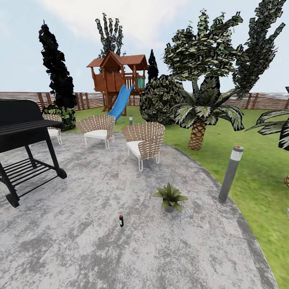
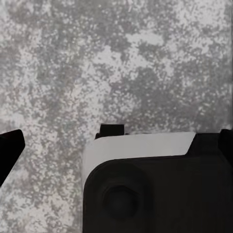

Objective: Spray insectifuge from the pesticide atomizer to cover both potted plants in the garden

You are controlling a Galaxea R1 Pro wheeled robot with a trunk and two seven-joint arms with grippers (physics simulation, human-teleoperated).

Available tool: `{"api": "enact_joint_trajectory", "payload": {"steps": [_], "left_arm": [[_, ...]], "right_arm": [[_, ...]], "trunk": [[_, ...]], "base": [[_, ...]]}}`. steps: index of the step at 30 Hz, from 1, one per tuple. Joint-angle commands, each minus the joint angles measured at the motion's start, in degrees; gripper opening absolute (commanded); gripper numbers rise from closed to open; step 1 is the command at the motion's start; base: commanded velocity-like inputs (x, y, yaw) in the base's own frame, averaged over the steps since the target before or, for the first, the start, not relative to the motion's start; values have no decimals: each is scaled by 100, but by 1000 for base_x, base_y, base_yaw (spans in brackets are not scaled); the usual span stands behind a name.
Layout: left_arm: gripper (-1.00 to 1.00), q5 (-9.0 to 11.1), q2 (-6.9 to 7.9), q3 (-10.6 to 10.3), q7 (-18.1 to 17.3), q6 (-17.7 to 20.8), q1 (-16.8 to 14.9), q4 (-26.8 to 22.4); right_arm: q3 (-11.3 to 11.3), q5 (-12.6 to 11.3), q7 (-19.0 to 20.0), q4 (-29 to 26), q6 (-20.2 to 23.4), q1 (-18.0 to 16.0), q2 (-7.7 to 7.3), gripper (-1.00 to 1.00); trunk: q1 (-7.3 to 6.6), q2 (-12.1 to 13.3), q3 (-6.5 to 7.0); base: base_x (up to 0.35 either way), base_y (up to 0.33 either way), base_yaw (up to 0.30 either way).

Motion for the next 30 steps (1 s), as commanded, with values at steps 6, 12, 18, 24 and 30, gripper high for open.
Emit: {"api": "enact_joint_trajectory", "payload": {"steps": [6, 12, 18, 24, 30], "left_arm": [[100, -31, 0, -4, -9, -130, -201, -294], [100, 44, -20, 54, 21, -164, -534, -512], [100, 44, -23, 40, 15, -164, -531, -510], [100, 49, -22, 36, 15, -164, -520, -510], [100, 51, -21, 35, 14, -164, -514, -510]], "right_arm": [[22, 0, 39, -640, -393, -10, -171, 100], [43, 23, 24, -916, -414, -11, -147, 100], [43, 24, 19, -910, -414, -11, -150, 100], [37, 24, 13, -909, -415, -11, -151, 100], [27, 13, 20, -909, -414, -11, -150, 100]], "trunk": [[0, -3, -6], [0, -3, -6], [0, -3, -6], [0, -3, -6], [0, -3, -6]], "base": [[0, 0, 0], [0, 0, 0], [0, 0, 0], [0, 0, 0], [0, 0, 0]]}}
